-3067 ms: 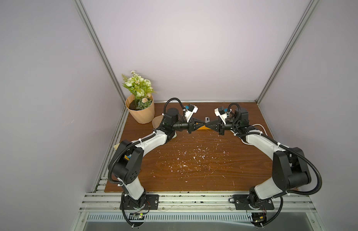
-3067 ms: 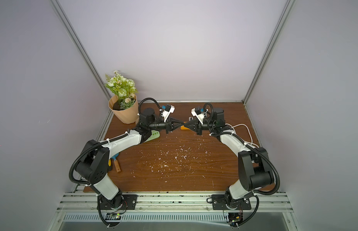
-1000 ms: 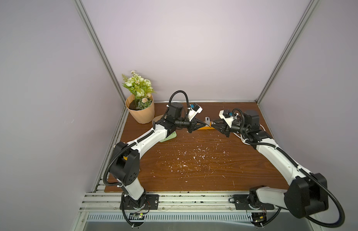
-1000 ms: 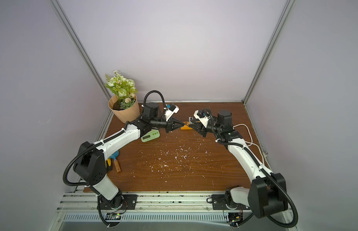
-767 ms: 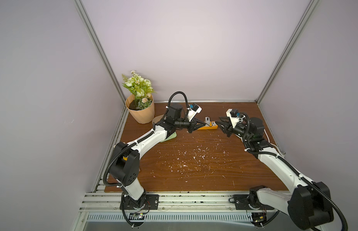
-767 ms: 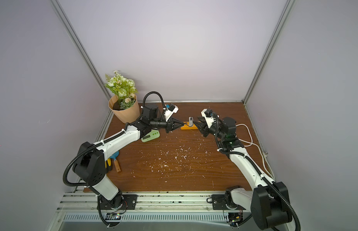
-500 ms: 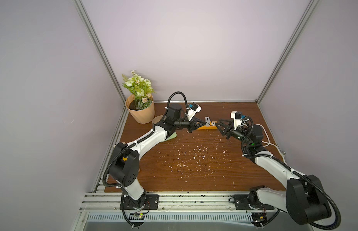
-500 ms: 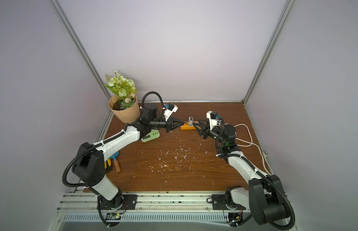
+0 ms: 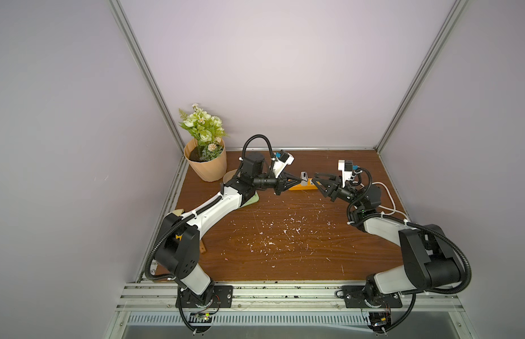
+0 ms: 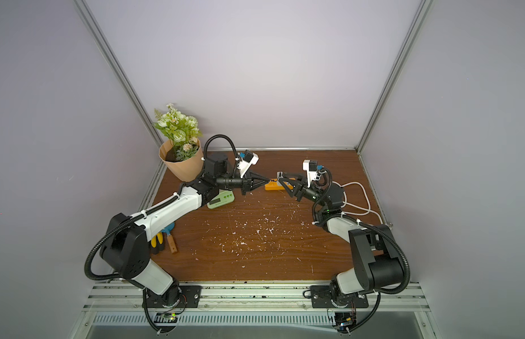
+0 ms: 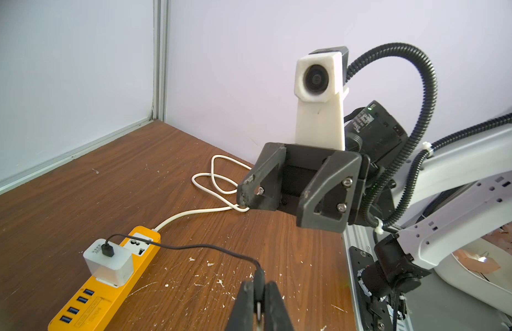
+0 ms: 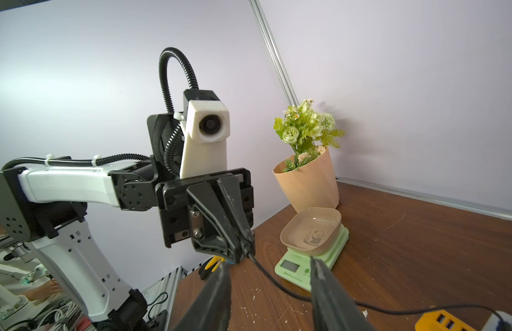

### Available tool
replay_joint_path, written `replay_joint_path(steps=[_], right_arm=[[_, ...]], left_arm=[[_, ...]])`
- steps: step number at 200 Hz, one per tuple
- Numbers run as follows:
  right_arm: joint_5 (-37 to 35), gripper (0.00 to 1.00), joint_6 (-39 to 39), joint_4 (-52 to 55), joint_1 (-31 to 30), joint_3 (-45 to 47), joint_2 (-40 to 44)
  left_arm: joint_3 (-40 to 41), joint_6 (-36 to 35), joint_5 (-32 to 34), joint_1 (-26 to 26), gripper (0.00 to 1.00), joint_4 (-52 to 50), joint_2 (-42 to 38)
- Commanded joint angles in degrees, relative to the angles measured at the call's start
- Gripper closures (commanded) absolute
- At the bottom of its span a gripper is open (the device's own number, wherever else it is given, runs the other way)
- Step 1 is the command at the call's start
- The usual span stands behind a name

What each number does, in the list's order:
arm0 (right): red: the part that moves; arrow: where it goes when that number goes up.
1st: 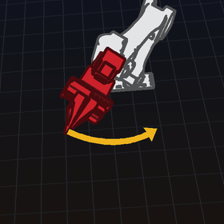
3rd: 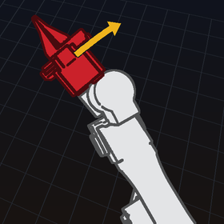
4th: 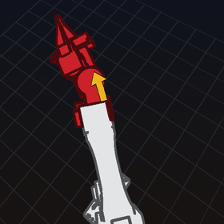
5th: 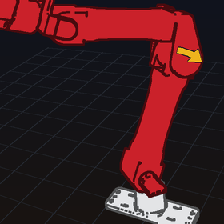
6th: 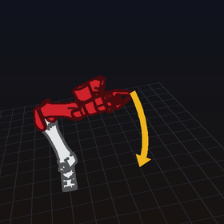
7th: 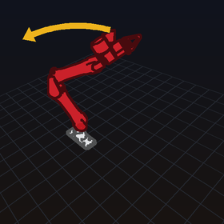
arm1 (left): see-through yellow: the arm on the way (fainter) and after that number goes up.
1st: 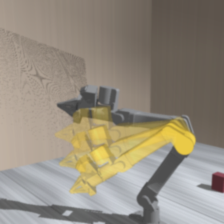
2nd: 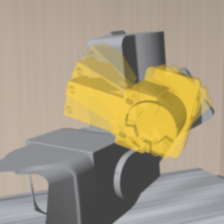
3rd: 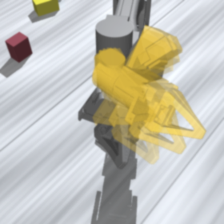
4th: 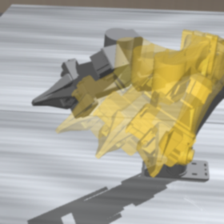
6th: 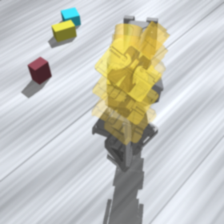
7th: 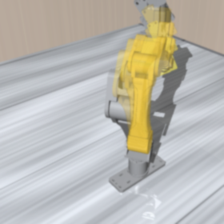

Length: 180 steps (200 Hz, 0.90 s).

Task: Charge the electronic scale
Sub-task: Pick up the charging cable from the center of the board.

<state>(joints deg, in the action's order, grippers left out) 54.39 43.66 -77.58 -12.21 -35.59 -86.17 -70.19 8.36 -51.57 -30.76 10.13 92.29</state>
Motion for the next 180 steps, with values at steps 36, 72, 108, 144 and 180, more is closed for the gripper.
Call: replay_joint_path(steps=[36,72,108,144,180], right_arm=[[6.58,0.52,1.31,-7.05,-1.85,-4.95,-2.04],[8.86,0.53,0.48,-6.5,-2.8,-7.37,-4.26],[10.49,0.58,-4.85,-0.97,-3.35,-8.92,-4.6],[11.89,0.62,-6.31,-0.87,-3.17,-9.85,-6.3],[13.63,0.63,-8.87,0.57,-2.98,-11.02,-7.26]], left_arm=[[-0.27,-0.41,-2.99,-0.43,0.94,1.02,-1.13],[-0.29,-0.59,-3.34,-0.42,0.94,1.03,-1.07],[-0.31,-0.63,-3.4,-0.36,0.94,1.2,-0.73],[-0.37,-0.58,-3.7,-0.43,0.94,1.78,-0.12],[-0.78,-0.89,-3.84,-0.27,0.94,1.8,0.75]])
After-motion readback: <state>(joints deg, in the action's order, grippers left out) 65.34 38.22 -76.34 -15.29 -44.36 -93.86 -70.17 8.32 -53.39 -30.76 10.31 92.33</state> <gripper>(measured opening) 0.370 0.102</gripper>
